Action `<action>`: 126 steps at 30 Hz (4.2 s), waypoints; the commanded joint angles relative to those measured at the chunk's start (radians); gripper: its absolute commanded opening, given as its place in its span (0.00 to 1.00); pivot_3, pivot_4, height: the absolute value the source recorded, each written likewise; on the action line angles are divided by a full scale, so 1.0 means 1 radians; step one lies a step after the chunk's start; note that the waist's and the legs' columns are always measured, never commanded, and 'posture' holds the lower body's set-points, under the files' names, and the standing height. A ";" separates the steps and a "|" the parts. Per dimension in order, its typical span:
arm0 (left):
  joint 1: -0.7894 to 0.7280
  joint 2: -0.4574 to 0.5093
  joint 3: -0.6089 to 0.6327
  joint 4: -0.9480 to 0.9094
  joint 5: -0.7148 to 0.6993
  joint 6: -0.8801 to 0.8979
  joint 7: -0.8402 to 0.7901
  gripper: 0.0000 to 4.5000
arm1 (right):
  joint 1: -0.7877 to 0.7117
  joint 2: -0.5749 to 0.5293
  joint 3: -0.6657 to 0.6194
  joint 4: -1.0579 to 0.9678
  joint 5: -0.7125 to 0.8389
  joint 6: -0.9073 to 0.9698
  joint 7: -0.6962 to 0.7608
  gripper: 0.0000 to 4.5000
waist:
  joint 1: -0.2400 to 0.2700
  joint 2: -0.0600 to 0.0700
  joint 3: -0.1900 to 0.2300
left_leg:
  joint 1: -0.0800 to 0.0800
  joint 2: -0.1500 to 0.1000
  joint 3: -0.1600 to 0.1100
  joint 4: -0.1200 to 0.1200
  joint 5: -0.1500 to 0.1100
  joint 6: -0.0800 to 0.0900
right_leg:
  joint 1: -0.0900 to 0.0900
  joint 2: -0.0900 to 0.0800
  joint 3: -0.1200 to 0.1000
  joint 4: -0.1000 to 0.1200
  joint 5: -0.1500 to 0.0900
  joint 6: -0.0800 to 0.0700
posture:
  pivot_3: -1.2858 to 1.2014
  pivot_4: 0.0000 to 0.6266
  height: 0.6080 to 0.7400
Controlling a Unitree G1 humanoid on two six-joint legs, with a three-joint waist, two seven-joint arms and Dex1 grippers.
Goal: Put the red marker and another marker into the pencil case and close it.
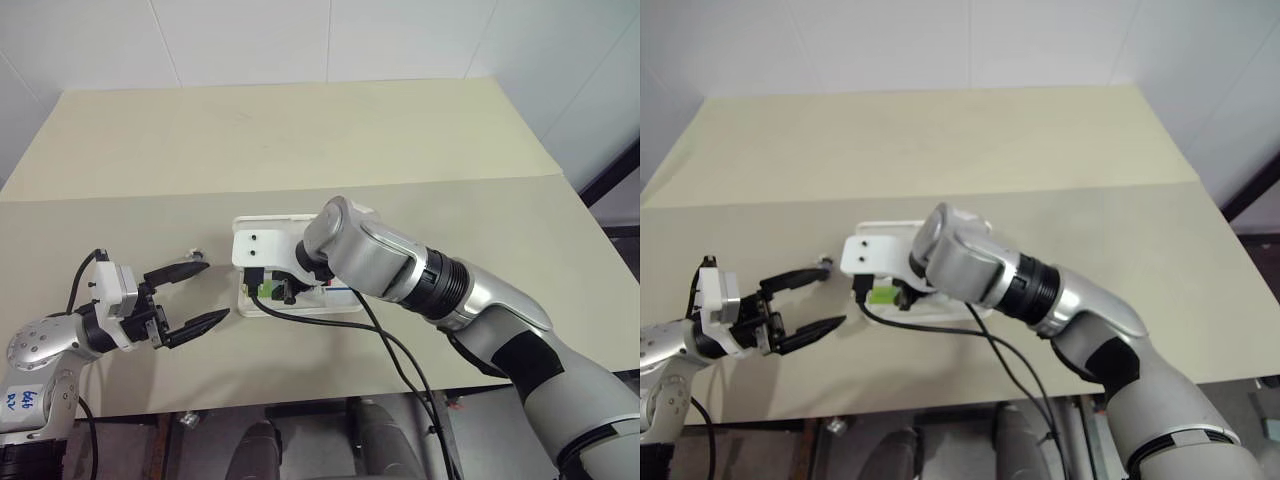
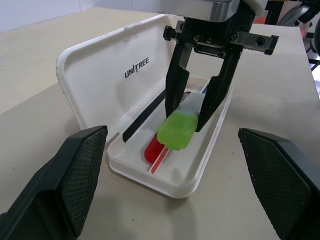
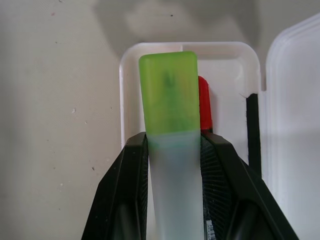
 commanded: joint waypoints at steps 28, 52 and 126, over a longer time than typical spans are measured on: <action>-0.045 -0.013 -0.007 0.032 0.115 -0.052 0.133 1.00 | 0.104 -0.157 -0.105 -0.241 0.114 -0.143 0.041 0.99 | 0.005 0.000 0.000 | 0.000 0.000 0.000 0.000 0.000 0.000 | 0.000 0.000 0.000 0.000 0.000 0.000 | 0.52 0.24 1.00; -0.055 -0.200 -0.070 -0.086 0.322 0.195 0.703 1.00 | 0.662 -0.406 -0.668 -0.371 0.341 -0.741 0.122 0.99 | 0.012 -0.002 -0.001 | 0.001 0.000 0.000 0.002 0.000 0.000 | 0.003 0.000 0.001 -0.002 0.002 0.002 | 0.52 0.24 1.00; -0.619 -0.073 -0.732 -0.229 0.350 0.409 0.161 0.13 | 0.953 -0.593 -0.922 -0.212 0.348 -0.963 0.100 1.00 | 0.031 -0.001 0.000 | 0.002 -0.001 0.001 0.009 0.000 0.001 | 0.015 0.001 0.003 -0.013 0.002 0.001 | 0.52 0.24 1.00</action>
